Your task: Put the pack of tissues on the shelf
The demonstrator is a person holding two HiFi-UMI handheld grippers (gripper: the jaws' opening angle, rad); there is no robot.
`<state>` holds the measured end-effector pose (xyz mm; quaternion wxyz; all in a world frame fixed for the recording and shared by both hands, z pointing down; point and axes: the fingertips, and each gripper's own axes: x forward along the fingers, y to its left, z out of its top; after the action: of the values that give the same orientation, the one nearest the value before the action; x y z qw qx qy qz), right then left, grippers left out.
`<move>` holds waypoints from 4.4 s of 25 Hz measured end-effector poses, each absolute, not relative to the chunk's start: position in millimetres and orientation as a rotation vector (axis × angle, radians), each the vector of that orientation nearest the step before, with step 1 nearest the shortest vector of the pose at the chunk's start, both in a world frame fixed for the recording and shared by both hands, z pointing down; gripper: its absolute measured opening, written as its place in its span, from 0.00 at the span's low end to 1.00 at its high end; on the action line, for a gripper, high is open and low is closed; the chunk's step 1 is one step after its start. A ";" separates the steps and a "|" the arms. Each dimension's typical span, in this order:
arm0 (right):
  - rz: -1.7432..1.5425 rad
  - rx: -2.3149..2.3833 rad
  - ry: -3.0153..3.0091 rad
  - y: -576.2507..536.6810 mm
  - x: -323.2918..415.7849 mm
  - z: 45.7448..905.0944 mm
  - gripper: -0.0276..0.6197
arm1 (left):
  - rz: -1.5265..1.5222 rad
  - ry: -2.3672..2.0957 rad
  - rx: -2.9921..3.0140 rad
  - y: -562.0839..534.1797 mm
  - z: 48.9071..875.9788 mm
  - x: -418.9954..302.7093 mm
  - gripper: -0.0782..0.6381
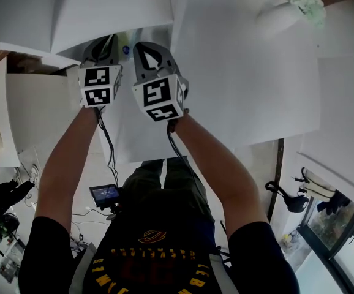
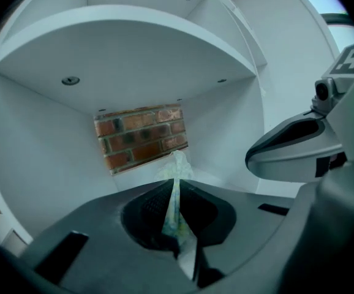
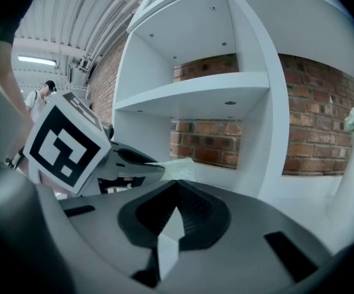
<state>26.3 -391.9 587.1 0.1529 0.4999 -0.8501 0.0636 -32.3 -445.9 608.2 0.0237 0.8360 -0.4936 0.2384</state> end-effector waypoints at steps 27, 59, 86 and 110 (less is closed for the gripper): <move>0.288 1.466 -2.421 -366.2 43.5 584.6 0.04 | 0.620 -1.512 2.553 -450.7 614.5 -26.8 0.41; 0.132 1.398 -2.488 -349.6 14.6 503.3 0.04 | 0.186 -1.556 2.438 -366.7 495.4 -67.3 0.41; -0.071 1.382 -2.665 -282.5 19.7 372.8 0.04 | 0.008 -1.431 2.676 -258.8 359.1 -48.1 0.40; 0.050 1.399 -2.699 -247.0 35.5 352.1 0.04 | 0.005 -1.438 2.719 -231.8 341.7 -46.1 0.11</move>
<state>35.5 -247.0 352.1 0.0505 0.4597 -0.8865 0.0165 -46.1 -231.8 341.7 0.0329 0.8835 -0.4673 0.0018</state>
